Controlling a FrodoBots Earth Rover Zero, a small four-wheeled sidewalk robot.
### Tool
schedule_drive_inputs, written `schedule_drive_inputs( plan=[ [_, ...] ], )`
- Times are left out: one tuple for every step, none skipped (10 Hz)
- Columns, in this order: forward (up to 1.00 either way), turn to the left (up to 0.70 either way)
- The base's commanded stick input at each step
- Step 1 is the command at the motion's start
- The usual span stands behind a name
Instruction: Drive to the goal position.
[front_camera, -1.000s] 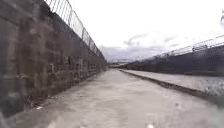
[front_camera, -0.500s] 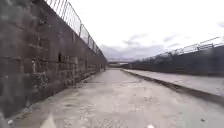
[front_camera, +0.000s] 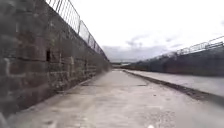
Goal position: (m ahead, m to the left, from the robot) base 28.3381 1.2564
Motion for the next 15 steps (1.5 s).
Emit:
schedule_drive_inputs(
  plan=[
    [1.00,0.00],
    [1.00,0.00],
    [1.00,0.00],
    [1.00,0.00],
    [1.00,0.00],
    [1.00,0.00],
    [1.00,0.00],
    [1.00,0.00],
    [1.00,0.00],
    [1.00,0.00],
    [1.00,-0.04],
    [1.00,-0.15],
    [1.00,-0.25],
    [1.00,-0.19],
    [1.00,-0.09]
  ],
)
